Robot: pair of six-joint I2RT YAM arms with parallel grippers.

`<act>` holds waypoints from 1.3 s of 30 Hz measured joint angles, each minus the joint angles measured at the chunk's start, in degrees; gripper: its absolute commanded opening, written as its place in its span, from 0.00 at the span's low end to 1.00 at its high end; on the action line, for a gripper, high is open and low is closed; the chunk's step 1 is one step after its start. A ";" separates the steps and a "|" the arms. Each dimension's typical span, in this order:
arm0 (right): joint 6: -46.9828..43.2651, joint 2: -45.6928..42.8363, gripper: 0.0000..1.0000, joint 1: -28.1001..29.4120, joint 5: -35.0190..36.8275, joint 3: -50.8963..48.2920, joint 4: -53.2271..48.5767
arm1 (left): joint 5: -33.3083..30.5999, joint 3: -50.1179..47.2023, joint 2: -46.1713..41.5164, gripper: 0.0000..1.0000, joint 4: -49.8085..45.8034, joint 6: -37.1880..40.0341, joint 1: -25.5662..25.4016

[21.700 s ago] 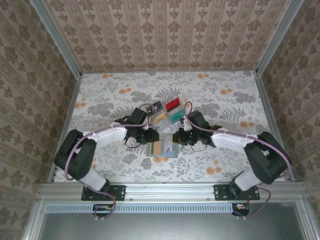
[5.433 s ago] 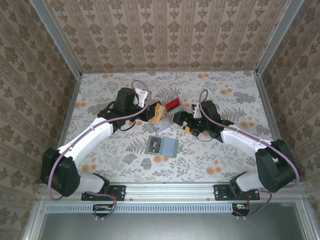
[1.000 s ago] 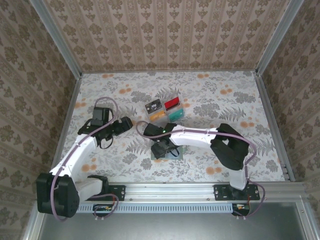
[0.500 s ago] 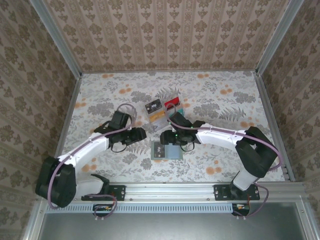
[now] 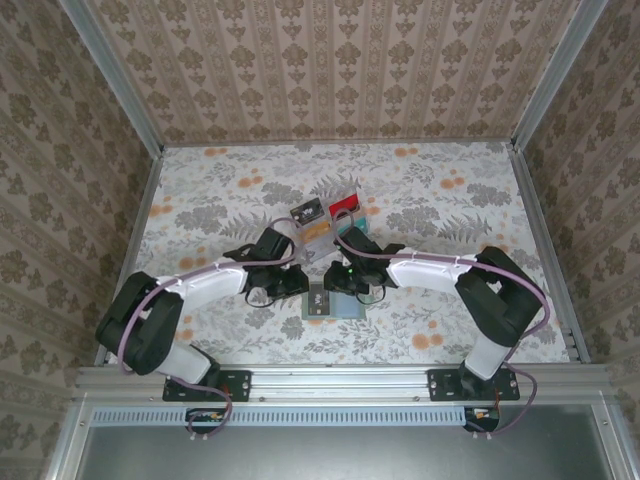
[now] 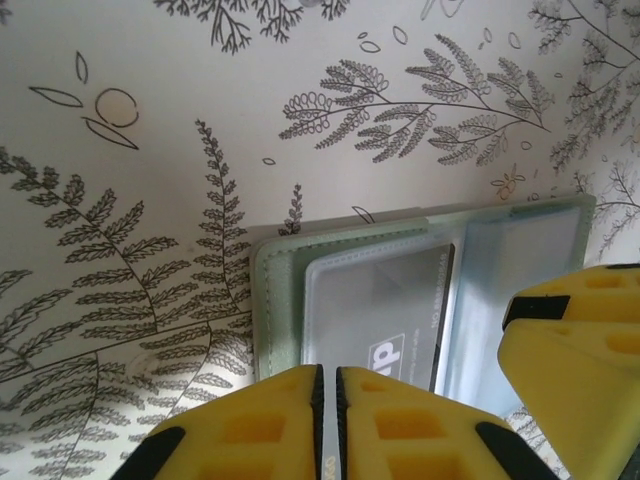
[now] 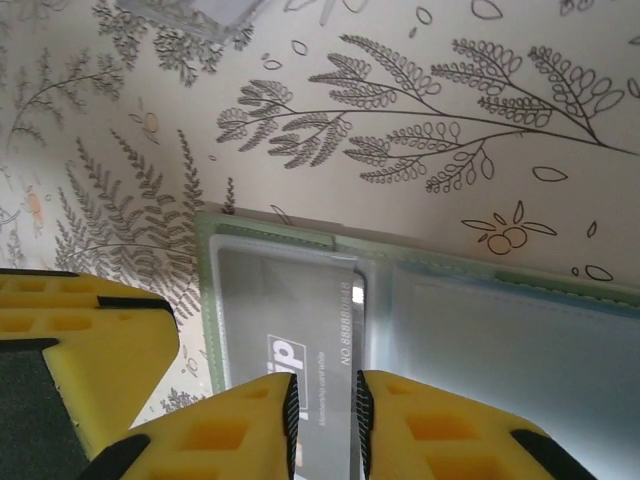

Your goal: Take the credit cards out of the card holder

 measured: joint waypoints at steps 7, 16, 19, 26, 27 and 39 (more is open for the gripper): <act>0.20 1.31 0.25 0.00 -1.22 0.00 0.04 | 0.02 0.09 2.78 0.08 0.72 -0.20 -0.33; 0.20 2.27 0.20 -0.04 -2.36 0.00 0.02 | 0.28 0.52 4.09 0.04 1.25 -0.39 -0.37; 0.17 2.45 0.19 -0.04 -2.58 0.00 0.04 | 0.22 0.61 4.11 0.03 1.03 -0.37 -0.37; 0.15 2.60 0.14 -0.55 -3.41 -0.22 0.31 | 0.02 0.87 4.35 0.00 0.61 -0.33 -0.37; 0.17 2.60 0.14 -0.70 -3.45 -0.46 0.63 | 0.00 0.87 4.35 0.00 0.61 -0.35 -0.37; 0.85 2.60 0.16 -0.92 -4.68 -1.73 3.08 | -0.15 0.87 4.35 0.00 0.63 -0.35 -0.37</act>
